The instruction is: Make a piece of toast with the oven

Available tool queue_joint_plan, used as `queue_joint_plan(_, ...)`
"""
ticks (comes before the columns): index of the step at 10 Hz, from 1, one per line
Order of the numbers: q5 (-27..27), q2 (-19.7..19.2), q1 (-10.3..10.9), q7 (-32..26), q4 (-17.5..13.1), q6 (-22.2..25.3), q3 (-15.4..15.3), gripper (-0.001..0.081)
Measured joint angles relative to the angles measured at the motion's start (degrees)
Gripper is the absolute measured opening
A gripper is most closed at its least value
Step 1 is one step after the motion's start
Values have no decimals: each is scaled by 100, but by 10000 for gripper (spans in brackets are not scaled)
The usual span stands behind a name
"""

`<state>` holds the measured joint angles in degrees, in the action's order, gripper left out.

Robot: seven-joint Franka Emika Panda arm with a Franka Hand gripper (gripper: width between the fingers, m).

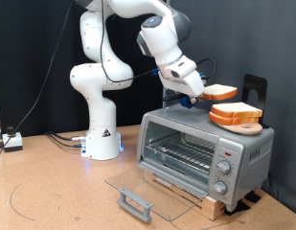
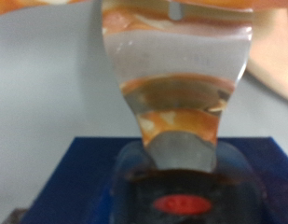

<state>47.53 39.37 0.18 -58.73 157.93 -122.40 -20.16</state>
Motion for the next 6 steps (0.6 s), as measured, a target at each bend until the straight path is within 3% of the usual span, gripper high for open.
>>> queue_joint_plan(3,-84,98,-74,-154,29,113,110,391)
queue_joint_plan(6,-363,100,-315,-683,40,369,757,391)
